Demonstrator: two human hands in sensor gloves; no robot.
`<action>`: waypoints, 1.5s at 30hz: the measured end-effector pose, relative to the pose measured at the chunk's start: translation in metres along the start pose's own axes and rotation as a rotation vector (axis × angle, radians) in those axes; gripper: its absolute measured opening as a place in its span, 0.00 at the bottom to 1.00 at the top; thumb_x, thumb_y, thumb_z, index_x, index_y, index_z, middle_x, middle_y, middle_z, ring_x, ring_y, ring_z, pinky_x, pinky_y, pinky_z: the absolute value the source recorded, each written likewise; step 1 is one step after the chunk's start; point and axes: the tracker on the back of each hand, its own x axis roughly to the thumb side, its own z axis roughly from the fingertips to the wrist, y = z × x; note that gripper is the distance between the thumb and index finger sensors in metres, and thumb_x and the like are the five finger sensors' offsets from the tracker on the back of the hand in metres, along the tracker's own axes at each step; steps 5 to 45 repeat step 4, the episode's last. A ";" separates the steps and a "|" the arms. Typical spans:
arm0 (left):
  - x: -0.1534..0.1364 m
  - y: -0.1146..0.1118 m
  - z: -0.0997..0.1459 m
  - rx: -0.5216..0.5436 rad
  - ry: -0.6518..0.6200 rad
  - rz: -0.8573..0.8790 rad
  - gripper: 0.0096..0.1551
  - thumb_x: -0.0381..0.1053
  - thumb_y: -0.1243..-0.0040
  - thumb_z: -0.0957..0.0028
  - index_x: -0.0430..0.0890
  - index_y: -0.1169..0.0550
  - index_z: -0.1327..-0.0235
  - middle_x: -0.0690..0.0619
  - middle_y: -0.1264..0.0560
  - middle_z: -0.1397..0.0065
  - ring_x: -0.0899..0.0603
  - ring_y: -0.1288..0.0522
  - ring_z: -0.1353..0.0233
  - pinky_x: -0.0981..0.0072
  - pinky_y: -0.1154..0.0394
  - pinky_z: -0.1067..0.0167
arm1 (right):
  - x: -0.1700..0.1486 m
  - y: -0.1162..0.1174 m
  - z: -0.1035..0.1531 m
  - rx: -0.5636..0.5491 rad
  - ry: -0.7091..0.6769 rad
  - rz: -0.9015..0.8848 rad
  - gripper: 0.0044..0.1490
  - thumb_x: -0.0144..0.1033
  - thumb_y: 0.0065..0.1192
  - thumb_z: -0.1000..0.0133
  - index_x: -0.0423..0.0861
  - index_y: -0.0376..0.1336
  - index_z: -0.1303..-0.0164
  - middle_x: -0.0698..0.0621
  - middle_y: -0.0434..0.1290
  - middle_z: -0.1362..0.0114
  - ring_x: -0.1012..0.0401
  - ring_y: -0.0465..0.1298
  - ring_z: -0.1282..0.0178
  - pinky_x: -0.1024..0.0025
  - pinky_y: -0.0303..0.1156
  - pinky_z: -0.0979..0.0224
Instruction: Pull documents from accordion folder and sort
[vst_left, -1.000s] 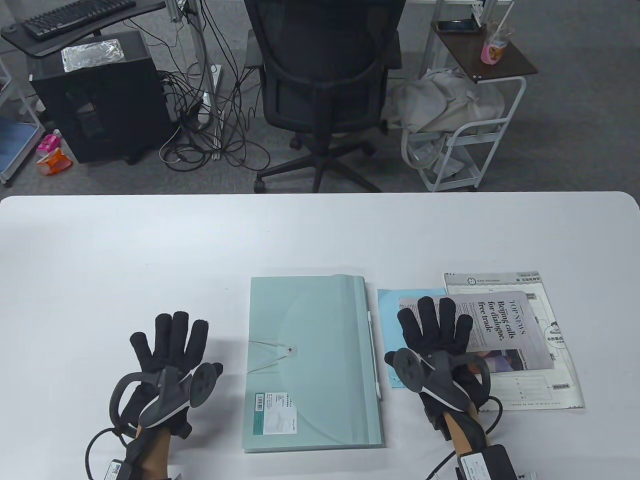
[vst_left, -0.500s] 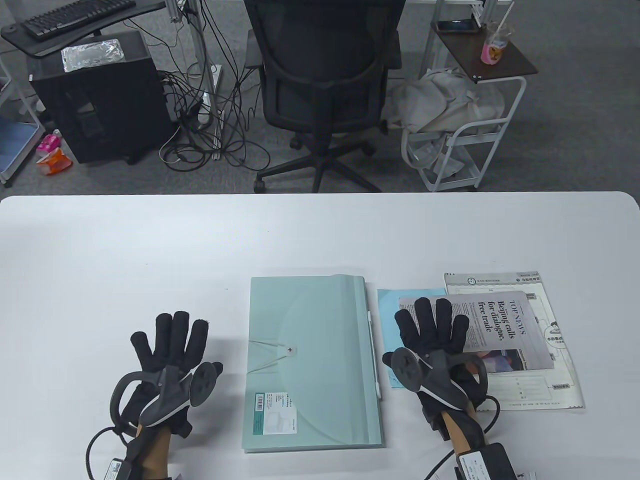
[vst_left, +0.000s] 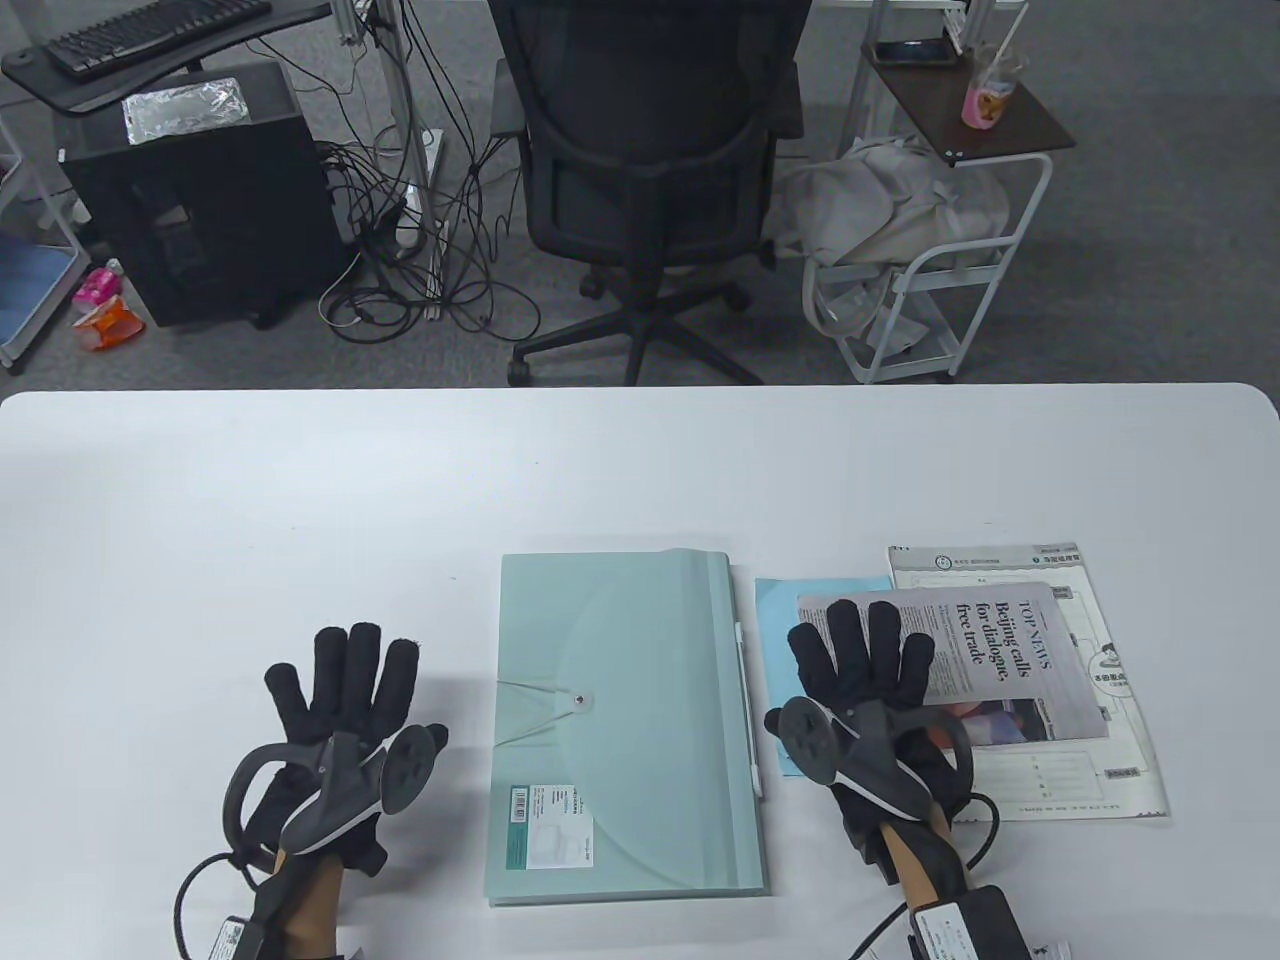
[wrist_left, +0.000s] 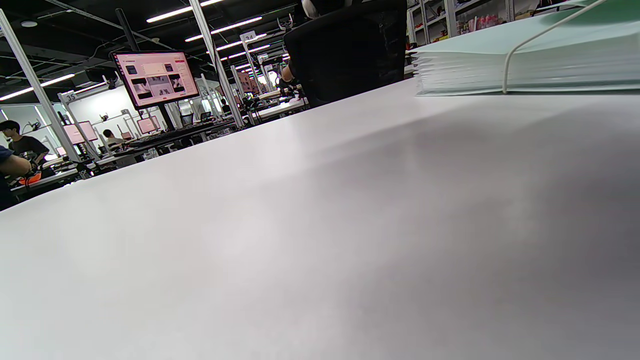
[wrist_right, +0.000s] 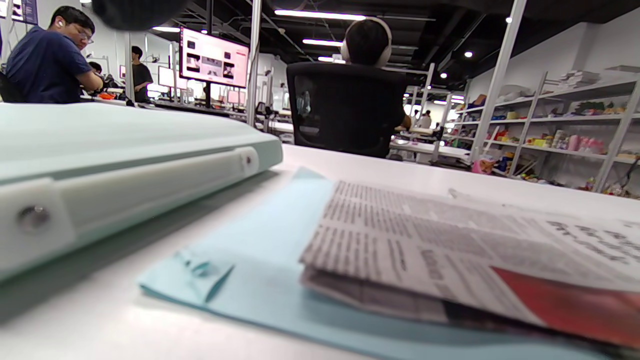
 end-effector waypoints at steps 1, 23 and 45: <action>0.000 0.000 0.000 0.000 0.000 0.000 0.53 0.74 0.72 0.38 0.47 0.68 0.13 0.38 0.74 0.13 0.27 0.72 0.15 0.20 0.64 0.28 | 0.000 0.000 0.000 0.000 -0.001 0.002 0.52 0.63 0.43 0.49 0.49 0.37 0.21 0.36 0.37 0.14 0.31 0.34 0.20 0.27 0.35 0.24; 0.000 0.000 0.000 0.000 0.001 0.001 0.53 0.74 0.72 0.38 0.47 0.68 0.13 0.38 0.74 0.13 0.27 0.71 0.15 0.20 0.64 0.28 | 0.000 0.000 0.000 0.001 -0.002 0.005 0.52 0.63 0.43 0.49 0.49 0.37 0.21 0.36 0.37 0.14 0.31 0.34 0.20 0.27 0.35 0.25; 0.000 0.000 0.000 0.000 0.001 0.001 0.53 0.74 0.72 0.38 0.47 0.68 0.13 0.38 0.74 0.13 0.27 0.71 0.15 0.20 0.64 0.28 | 0.000 0.000 0.000 0.001 -0.002 0.005 0.52 0.63 0.43 0.49 0.49 0.37 0.21 0.36 0.37 0.14 0.31 0.34 0.20 0.27 0.35 0.25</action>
